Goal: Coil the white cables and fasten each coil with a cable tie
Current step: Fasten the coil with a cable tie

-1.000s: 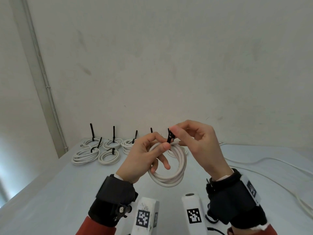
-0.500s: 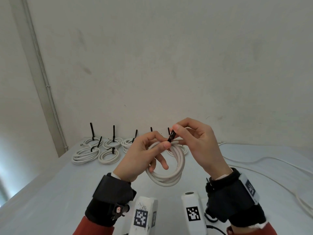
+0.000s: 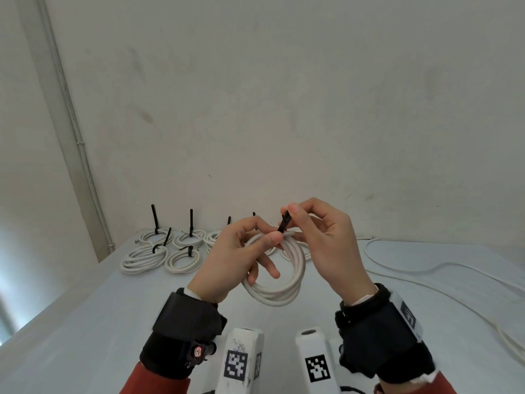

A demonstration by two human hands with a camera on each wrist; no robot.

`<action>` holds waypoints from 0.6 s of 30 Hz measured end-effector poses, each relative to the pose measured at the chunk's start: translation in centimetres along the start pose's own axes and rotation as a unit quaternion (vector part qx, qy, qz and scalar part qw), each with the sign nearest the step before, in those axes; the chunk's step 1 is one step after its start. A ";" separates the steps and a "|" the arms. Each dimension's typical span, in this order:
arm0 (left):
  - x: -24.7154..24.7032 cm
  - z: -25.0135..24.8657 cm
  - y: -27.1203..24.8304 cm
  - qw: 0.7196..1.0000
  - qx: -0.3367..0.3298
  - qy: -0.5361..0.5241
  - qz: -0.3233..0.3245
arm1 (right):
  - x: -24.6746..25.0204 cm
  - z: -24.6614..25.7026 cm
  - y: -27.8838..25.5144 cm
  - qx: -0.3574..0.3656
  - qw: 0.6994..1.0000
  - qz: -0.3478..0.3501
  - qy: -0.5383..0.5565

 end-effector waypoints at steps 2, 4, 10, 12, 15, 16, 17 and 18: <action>0.1 0.0 0.0 1.000 -0.002 0.001 -0.003 | -0.2 0.0 0.0 -0.011 1.000 0.002 0.002; 0.1 0.1 0.1 1.000 -0.002 0.009 -0.005 | 0.0 -0.2 0.0 -0.053 0.998 -0.004 0.043; 0.0 0.3 0.1 0.999 -0.009 0.039 -0.006 | 0.5 -0.4 0.1 -0.127 0.981 -0.015 0.148; 0.0 0.3 0.0 0.999 -0.017 0.048 -0.009 | 0.7 -0.4 0.3 -0.140 0.975 -0.018 0.173; 0.0 0.2 0.0 0.997 -0.033 0.067 -0.015 | 1.0 -0.4 0.4 -0.157 0.962 -0.014 0.225; -0.1 0.2 0.0 0.997 -0.038 0.072 -0.018 | 1.1 -0.4 0.4 -0.160 0.958 -0.012 0.236; -0.1 0.1 0.0 0.996 -0.044 0.076 -0.021 | 1.1 -0.5 0.5 -0.163 0.956 -0.012 0.243; -0.2 0.1 0.0 0.995 -0.052 0.080 -0.023 | 1.2 -0.5 0.5 -0.165 0.954 -0.014 0.248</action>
Point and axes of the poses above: each hand's wrist, its own y-axis towards the middle knuckle, its own x-axis out of the back of the hand, z = x × y, the point moved 2 cm from there along y, towards the middle knuckle, and after that the axes turned 9 degrees about x, right-handed, at the moved point
